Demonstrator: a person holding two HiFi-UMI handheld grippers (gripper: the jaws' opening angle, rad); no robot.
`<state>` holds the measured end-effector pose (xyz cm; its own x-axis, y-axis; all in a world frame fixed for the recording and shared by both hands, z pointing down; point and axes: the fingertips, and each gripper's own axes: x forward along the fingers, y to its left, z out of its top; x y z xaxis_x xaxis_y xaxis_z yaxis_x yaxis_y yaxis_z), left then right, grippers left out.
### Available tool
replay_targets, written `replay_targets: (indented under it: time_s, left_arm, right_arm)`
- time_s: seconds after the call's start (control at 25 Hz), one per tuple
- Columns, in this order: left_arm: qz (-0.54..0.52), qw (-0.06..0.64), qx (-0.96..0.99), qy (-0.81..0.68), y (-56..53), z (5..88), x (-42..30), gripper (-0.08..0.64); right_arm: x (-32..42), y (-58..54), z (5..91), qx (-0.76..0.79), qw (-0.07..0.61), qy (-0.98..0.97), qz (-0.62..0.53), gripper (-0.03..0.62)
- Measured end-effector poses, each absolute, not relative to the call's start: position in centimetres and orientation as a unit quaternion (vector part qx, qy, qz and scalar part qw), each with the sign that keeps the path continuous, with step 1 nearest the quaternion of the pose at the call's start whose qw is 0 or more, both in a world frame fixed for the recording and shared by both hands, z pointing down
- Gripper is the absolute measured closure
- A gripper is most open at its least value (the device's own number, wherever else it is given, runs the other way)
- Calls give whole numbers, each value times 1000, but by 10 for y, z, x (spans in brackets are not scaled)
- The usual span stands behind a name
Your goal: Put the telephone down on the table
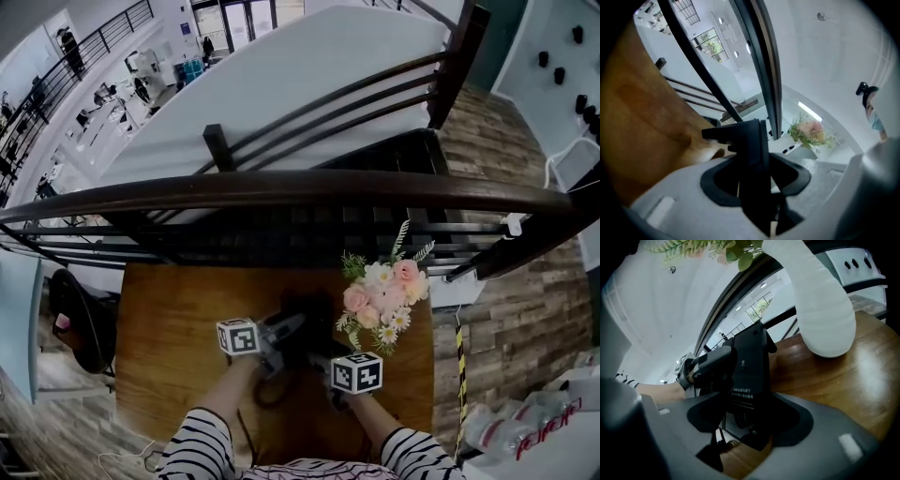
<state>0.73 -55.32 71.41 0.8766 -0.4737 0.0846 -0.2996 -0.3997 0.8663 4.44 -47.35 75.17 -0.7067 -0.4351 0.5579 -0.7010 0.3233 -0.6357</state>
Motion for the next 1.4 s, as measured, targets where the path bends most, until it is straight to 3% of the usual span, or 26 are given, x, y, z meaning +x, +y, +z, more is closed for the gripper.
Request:
replay_targets:
  time_s: [0.68, 1.4]
  left_arm:
    - [-73, 499, 826, -251, -556, 730, 4, 364]
    - [-25, 463, 825, -322, -549, 718, 0, 250]
  right_arm:
    - [43, -476, 760, 363, 136, -792, 471, 313]
    - [42, -466, 748, 375, 123, -790, 470, 290]
